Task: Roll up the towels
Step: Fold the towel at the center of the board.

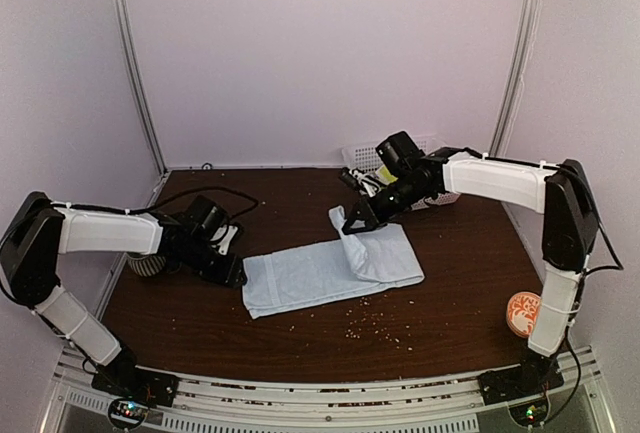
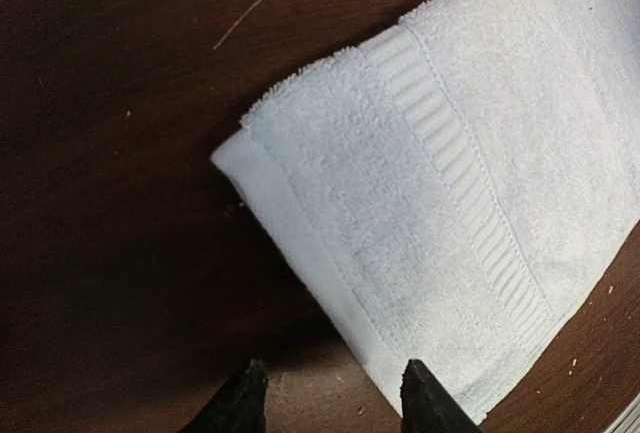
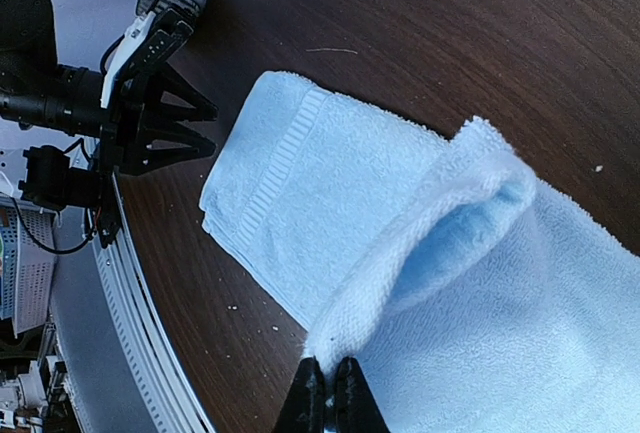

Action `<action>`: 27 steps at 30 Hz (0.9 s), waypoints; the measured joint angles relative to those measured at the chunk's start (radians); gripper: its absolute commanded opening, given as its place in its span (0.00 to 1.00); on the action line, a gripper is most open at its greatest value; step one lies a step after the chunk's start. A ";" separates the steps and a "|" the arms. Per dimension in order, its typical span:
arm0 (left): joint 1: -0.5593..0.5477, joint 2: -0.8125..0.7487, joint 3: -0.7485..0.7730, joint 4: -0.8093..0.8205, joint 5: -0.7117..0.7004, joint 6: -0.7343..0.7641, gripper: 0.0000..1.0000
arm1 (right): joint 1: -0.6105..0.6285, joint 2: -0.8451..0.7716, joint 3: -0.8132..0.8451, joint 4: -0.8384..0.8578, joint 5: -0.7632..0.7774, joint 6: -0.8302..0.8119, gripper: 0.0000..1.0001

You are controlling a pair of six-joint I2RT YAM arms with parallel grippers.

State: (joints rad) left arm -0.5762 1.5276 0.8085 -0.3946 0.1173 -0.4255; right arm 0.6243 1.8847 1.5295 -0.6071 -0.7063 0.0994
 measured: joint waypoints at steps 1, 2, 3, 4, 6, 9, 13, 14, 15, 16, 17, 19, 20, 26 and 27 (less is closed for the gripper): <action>0.000 -0.003 -0.011 0.005 0.003 -0.004 0.47 | 0.013 0.016 0.015 0.001 0.001 0.013 0.00; 0.000 -0.006 -0.023 0.009 0.006 -0.008 0.46 | 0.023 0.031 0.029 0.002 0.000 0.022 0.00; 0.000 -0.009 -0.034 0.013 0.009 -0.014 0.46 | 0.033 0.048 0.046 0.001 -0.005 0.032 0.00; 0.000 -0.010 -0.045 0.016 0.010 -0.019 0.46 | 0.045 0.070 0.068 0.001 -0.011 0.041 0.00; 0.000 -0.010 -0.056 0.023 0.010 -0.030 0.45 | 0.061 0.101 0.096 0.002 -0.017 0.055 0.00; 0.000 -0.010 -0.070 0.044 0.012 -0.039 0.43 | 0.086 0.139 0.137 -0.005 -0.019 0.077 0.00; 0.000 -0.016 -0.106 0.095 0.019 -0.047 0.41 | 0.127 0.188 0.206 -0.008 -0.027 0.104 0.00; 0.000 -0.020 -0.117 0.106 0.020 -0.048 0.40 | 0.137 0.203 0.225 -0.008 -0.031 0.112 0.00; 0.000 -0.024 -0.122 0.112 0.021 -0.049 0.40 | 0.146 0.217 0.240 -0.006 -0.035 0.119 0.00; 0.000 -0.027 -0.126 0.117 0.021 -0.049 0.39 | 0.154 0.228 0.251 -0.006 -0.038 0.124 0.00; 0.000 -0.028 -0.130 0.125 0.022 -0.049 0.39 | 0.163 0.241 0.263 -0.005 -0.041 0.134 0.00; 0.000 -0.030 -0.138 0.140 0.023 -0.049 0.37 | 0.179 0.264 0.282 -0.004 -0.046 0.148 0.00; 0.000 -0.031 -0.142 0.148 0.023 -0.049 0.36 | 0.186 0.277 0.295 -0.005 -0.048 0.158 0.00; 0.000 -0.056 -0.184 0.199 0.030 -0.049 0.35 | 0.212 0.349 0.386 -0.002 -0.049 0.191 0.00; 0.000 -0.060 -0.190 0.204 0.033 -0.049 0.35 | 0.215 0.359 0.398 -0.002 -0.049 0.196 0.00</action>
State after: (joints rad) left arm -0.5762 1.4681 0.6189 -0.1909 0.1501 -0.4747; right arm 0.8391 2.2436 1.9274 -0.6086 -0.7551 0.2955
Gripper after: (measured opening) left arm 0.349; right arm 0.018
